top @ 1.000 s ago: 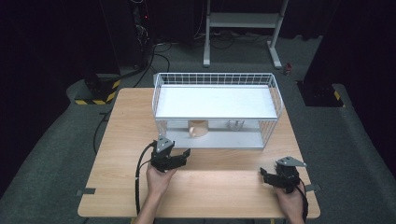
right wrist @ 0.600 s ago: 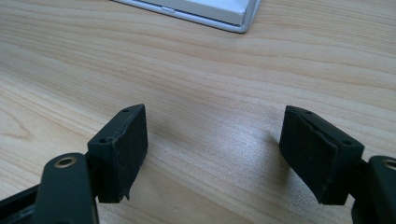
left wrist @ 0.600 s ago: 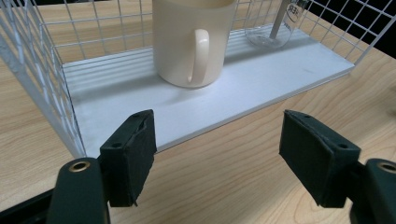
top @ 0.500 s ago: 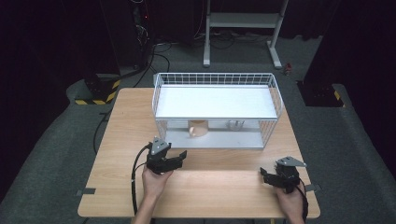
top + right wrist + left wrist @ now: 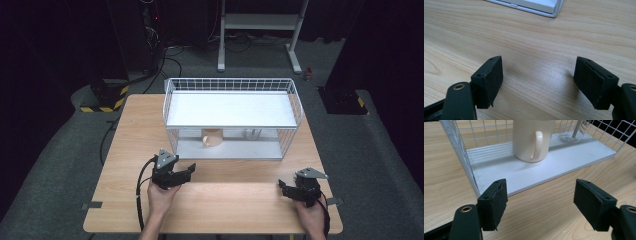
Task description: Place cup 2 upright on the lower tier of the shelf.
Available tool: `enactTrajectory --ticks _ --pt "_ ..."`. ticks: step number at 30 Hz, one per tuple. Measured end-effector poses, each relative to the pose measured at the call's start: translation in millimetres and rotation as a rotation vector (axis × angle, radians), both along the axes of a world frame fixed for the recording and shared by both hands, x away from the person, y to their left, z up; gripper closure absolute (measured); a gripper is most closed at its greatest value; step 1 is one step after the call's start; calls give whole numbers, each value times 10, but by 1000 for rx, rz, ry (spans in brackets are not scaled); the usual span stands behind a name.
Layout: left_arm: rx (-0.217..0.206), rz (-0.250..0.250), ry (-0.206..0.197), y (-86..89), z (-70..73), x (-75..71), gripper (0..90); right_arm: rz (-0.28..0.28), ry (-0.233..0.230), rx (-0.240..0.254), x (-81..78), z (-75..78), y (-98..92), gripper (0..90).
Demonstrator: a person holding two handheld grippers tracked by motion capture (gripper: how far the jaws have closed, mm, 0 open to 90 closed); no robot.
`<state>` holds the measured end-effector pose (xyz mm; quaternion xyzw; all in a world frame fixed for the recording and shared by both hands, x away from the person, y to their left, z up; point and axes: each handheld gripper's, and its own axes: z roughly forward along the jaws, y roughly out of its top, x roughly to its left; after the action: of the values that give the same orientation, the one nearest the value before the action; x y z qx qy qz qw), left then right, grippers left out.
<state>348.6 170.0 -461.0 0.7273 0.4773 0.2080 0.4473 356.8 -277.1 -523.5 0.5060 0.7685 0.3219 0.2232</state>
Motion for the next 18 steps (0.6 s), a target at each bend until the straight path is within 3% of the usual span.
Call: enactTrajectory --ticks 18 --pt "24 29 9 195 -20 -134 271 0 0 1 0 0 0 238"
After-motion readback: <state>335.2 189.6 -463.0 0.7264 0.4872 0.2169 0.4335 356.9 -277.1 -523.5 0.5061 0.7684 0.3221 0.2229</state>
